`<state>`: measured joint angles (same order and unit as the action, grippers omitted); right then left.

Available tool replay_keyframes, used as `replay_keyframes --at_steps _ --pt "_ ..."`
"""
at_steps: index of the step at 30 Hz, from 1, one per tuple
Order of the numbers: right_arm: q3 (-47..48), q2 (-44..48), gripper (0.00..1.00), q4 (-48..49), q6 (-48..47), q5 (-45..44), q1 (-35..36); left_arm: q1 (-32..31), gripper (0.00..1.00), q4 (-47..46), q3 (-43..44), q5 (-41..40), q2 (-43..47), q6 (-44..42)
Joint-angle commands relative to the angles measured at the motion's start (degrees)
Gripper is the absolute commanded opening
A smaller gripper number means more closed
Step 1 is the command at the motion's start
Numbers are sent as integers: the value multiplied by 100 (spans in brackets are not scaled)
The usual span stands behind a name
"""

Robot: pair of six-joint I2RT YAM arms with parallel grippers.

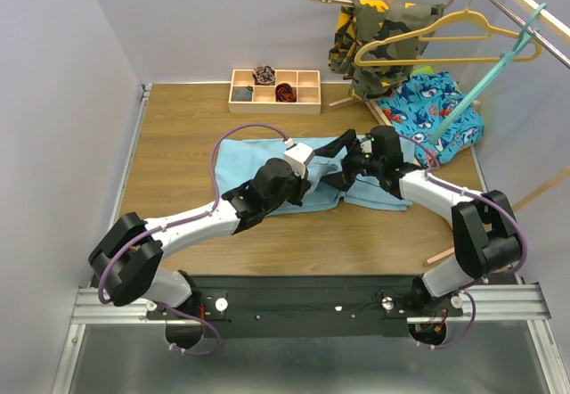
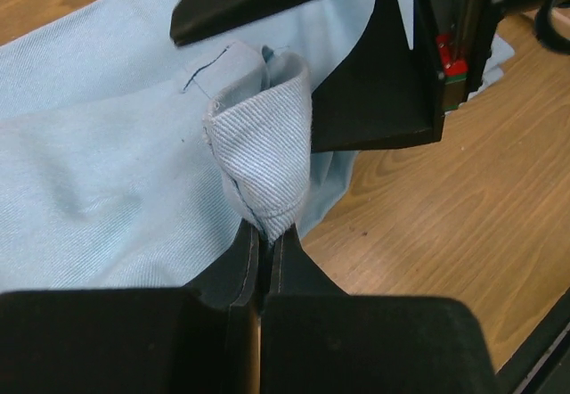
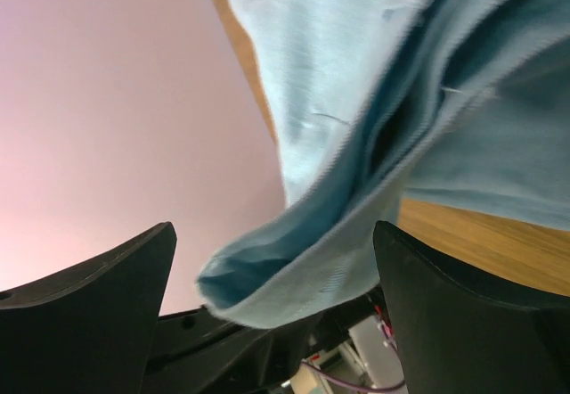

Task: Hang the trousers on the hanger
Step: Fold the trousers at the center of the board.

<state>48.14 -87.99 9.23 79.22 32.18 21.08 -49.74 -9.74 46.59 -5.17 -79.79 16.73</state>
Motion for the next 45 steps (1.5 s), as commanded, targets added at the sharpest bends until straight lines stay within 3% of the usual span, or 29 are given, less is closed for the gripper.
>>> replay_keyframes --at_steps 1,6,15,18,19,20,21,22,23,24,25,26,27,29,31,38,45 --pt "143 -245 100 -509 -345 350 106 -89 0 -178 325 -502 -10 -170" --pt "327 -403 100 -1327 -820 341 116 -133 0 -81 386 -670 -89 -232" --pt "1030 -1062 100 -1337 -1242 376 186 -229 0 -722 61 226 112 -451" --pt "1215 -1326 92 -1337 -1365 517 221 -238 0 -924 -70 428 218 -487" --pt "1259 -1353 74 -1337 -1409 543 230 -238 0 -977 -88 481 236 -487" --pt "1268 -1344 63 -1337 -1496 535 238 -238 0 -1004 -97 490 236 -478" --pt "1303 -1318 54 -1345 -1541 526 239 -238 7 -978 -54 491 218 -487" --pt "1329 -1283 34 -1354 -1602 517 239 -238 13 -908 -10 464 201 -452" --pt "1364 -1256 24 -1398 -1785 473 239 -212 22 -751 43 412 183 -425" --pt "1382 -1187 14 -1433 -1866 447 239 -160 40 -671 130 324 174 -373" --pt "1391 -1134 1 -1459 -1945 421 230 -90 46 -609 166 324 183 -285" --pt "1382 -1098 1 -1538 -2120 359 230 76 50 -513 192 341 235 -224" --pt "1365 -967 1 -1565 -2208 341 230 174 71 -477 210 385 297 -162" --pt "1295 -844 1 -1644 -2471 271 230 419 74 -337 228 490 507 -30" --pt "1251 -546 1 -1732 -2700 166 230 832 90 -257 193 745 683 67" --pt "1162 123 1 -2267 -3851 -309 -7 2133 90 190 -123 1185 1396 129" --pt "1636 186 1 -3023 -4942 -984 -332 2969 90 499 -378 1501 878 111"
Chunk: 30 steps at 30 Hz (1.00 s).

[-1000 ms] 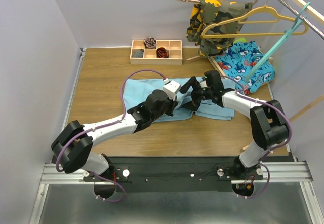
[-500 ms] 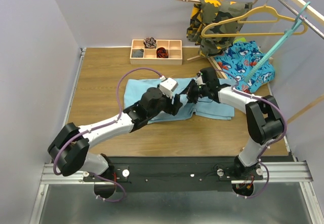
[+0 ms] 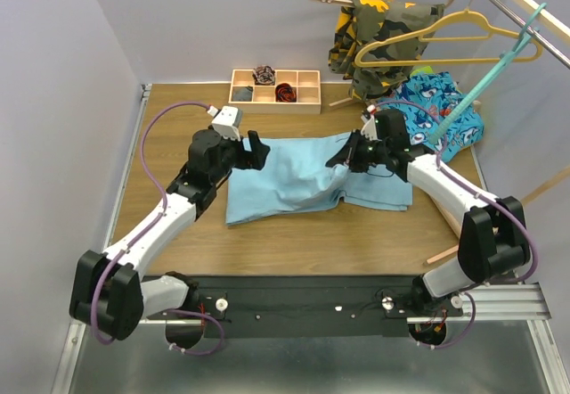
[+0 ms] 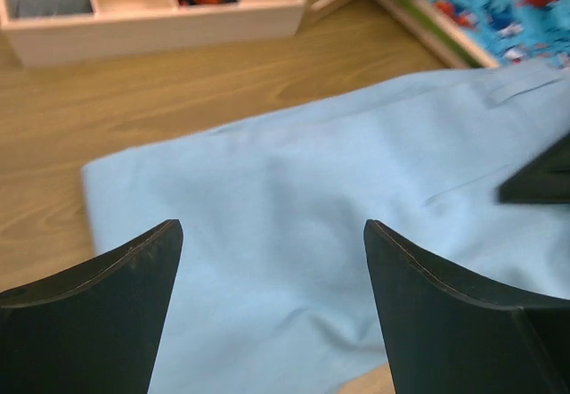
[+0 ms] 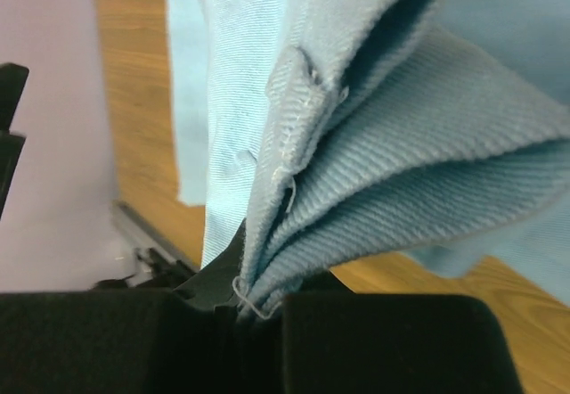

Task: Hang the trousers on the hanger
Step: Fold the trousers at the center of the board.

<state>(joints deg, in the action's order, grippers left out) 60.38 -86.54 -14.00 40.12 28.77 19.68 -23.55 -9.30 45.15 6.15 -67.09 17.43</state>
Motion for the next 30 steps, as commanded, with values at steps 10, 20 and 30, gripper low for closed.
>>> replay_keyframes --at_steps 10,20,30 --pt "1002 23 1 -1122 -1735 -1365 -483 948 90 534 -138 580 -1420 225" --pt "923 41 1 -1237 -1902 -1708 -579 1116 88 88 -331 1063 -2185 524" --pt "721 138 1 -1272 -1902 -1788 -606 1133 61 -1178 -708 2274 -2906 1234"
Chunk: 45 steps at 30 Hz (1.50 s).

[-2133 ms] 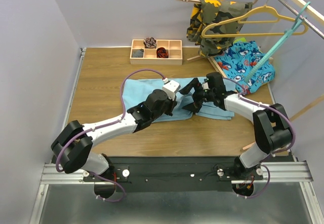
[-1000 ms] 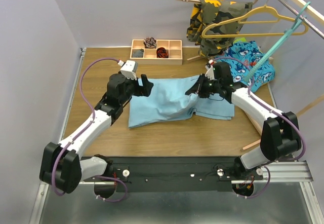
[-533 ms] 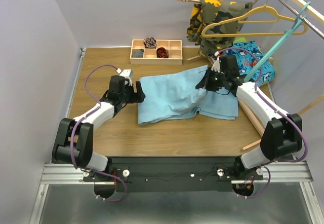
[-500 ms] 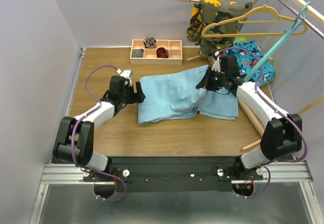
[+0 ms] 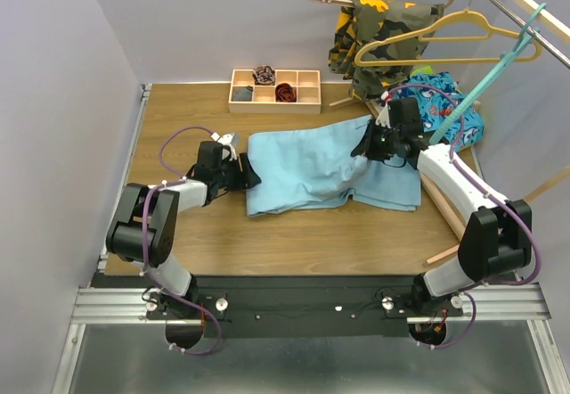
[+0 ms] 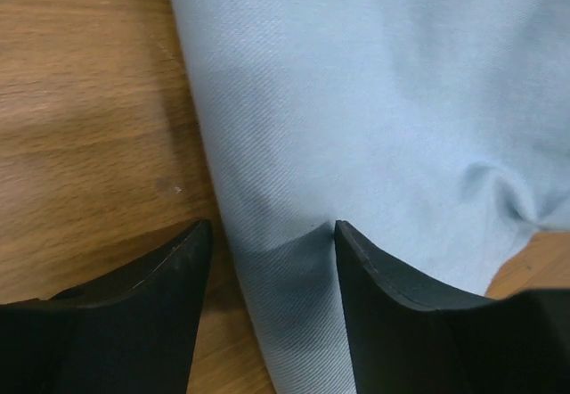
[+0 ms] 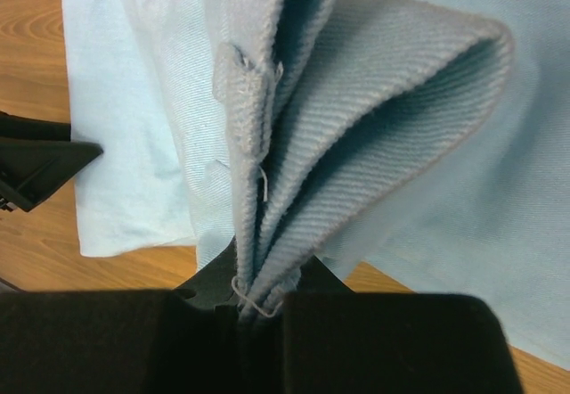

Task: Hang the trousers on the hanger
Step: Fold the trousers at the center of the board.

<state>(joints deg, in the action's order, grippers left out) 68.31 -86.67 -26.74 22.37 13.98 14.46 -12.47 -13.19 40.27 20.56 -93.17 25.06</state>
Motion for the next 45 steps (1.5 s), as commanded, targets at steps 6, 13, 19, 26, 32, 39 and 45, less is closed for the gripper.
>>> replay_keyframes --at_steps 6,13,19,26,32,39,45 --pt "-301 221 1 -15 -241 120 -84 69 0 -29 347 462 -457 396" --pt "-749 247 1 29 -128 360 48 385 0 2249 1491 -1264 202 -817" --pt "-688 125 1 81 101 413 390 587 0 3033 1642 -2247 343 -1249" --pt "-495 -60 1 204 408 193 611 720 64 3051 1343 -2170 579 -1082" --pt "-126 141 1 152 444 281 611 728 92 2919 1325 -1626 791 -959" --pt "480 327 1 -358 -56 -184 602 737 92 2822 1431 -1326 826 -968" --pt "525 239 1 -551 -426 -844 567 737 92 2691 1396 -1186 782 -1029"
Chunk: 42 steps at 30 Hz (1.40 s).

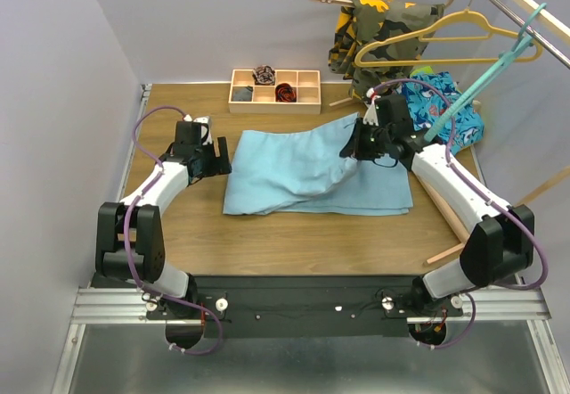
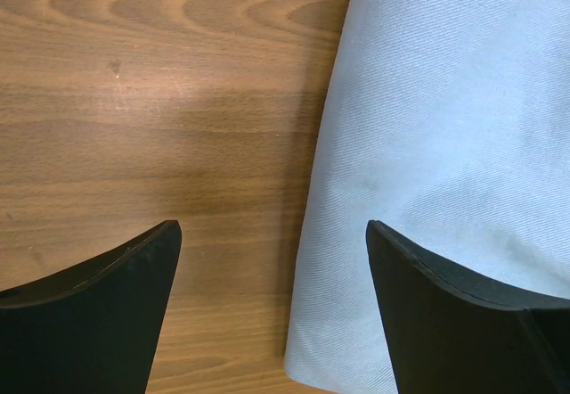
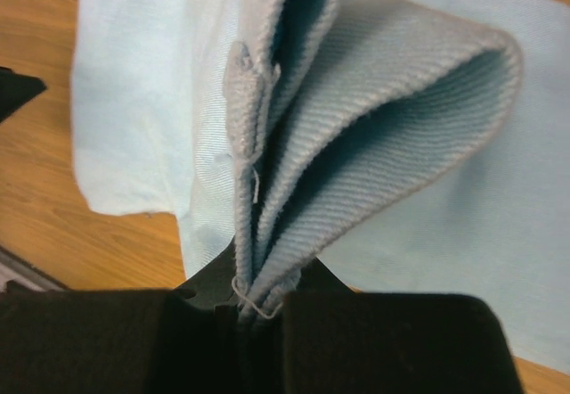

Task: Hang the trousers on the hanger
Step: Fold the trousers at the center of the board.

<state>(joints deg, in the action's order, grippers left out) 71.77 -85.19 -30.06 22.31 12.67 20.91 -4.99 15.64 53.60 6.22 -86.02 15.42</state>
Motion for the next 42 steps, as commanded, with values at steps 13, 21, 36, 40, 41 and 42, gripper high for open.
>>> replay_keyframes --at_steps 13,21,36,40,41,42 --pt "452 -279 1 -210 -824 -1749 -280 -10 91 -764 -333 1065 -170 -30" --pt "277 -306 1 -210 -886 -1917 -289 -19 89 -1194 -544 1496 -415 163" --pt "311 116 1 -781 -842 -2277 -315 -19 71 -1739 -781 1681 -952 418" --pt "496 81 1 -1045 -868 -2312 -324 -28 66 -1862 -781 1838 -1013 471" --pt "505 64 1 -1098 -877 -2313 -341 -28 65 -1906 -790 1883 -1022 479" --pt "488 11 1 -1107 -903 -2313 -350 -37 65 -1994 -799 1927 -1031 497"
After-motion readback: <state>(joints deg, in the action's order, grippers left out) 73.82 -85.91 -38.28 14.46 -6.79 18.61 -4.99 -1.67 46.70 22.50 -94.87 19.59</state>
